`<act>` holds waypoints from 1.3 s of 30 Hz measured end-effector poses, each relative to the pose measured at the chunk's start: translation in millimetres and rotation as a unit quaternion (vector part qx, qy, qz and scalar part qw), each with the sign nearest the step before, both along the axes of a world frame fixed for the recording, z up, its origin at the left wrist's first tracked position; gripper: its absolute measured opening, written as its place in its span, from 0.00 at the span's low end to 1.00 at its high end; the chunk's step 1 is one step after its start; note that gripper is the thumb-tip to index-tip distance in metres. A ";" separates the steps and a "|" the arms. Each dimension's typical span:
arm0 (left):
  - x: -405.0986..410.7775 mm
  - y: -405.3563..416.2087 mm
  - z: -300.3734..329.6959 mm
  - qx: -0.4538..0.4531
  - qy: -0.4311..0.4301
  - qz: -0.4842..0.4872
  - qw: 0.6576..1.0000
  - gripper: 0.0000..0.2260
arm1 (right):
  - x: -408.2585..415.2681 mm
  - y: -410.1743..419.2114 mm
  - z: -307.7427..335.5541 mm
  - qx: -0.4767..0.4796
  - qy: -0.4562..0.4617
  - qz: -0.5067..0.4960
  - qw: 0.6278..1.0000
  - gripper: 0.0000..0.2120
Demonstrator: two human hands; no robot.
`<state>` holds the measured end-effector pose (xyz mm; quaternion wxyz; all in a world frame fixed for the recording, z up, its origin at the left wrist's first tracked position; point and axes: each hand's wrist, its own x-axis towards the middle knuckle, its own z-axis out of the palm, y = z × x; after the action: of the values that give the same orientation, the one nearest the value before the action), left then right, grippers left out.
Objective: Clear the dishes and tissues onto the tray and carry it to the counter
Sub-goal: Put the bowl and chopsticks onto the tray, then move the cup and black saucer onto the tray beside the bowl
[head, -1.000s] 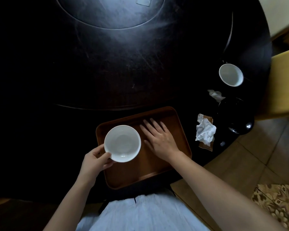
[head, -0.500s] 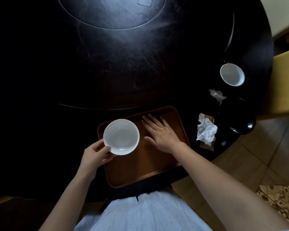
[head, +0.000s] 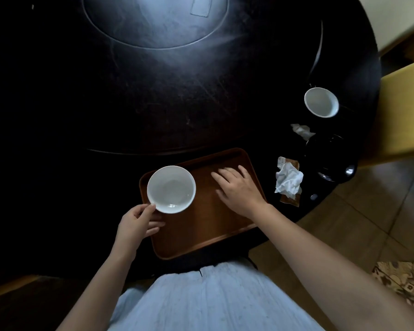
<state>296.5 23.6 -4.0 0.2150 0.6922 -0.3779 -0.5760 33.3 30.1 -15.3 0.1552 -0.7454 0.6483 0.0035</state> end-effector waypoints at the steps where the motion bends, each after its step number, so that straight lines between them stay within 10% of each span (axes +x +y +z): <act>1: -2.8 4.3 2.2 -0.006 -0.014 -0.014 1.000 0.08 | -4.3 7.1 4.2 -0.020 -0.001 -0.002 1.000 0.19; 7: -50.5 26.3 25.5 -0.118 -0.112 -0.163 0.973 0.08 | -40.9 53.4 28.5 -0.073 0.007 -0.050 0.996 0.09; 16: -216.2 24.7 51.4 -0.362 -0.154 -0.381 0.837 0.03 | -161.7 98.5 56.4 -0.106 0.009 -0.175 0.979 0.05; 24: -361.1 -39.3 38.6 -0.478 -0.220 -0.454 0.719 0.18 | -272.2 90.1 50.6 -0.076 0.063 -0.236 0.967 0.21; 32: -439.9 -112.0 2.3 -0.389 -0.330 -0.516 0.688 0.26 | -317.8 81.4 6.2 0.029 0.035 -0.260 0.965 0.25; 39: -465.5 -134.0 -4.7 -0.394 -0.283 -0.487 0.726 0.06 | -325.8 77.2 -6.9 0.029 -0.079 -0.308 0.948 0.21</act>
<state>-169.1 -110.5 -8.7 0.0419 0.3969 -0.8994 -0.1785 -292.5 107.2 -22.1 0.2212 -0.5027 0.8315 -0.0841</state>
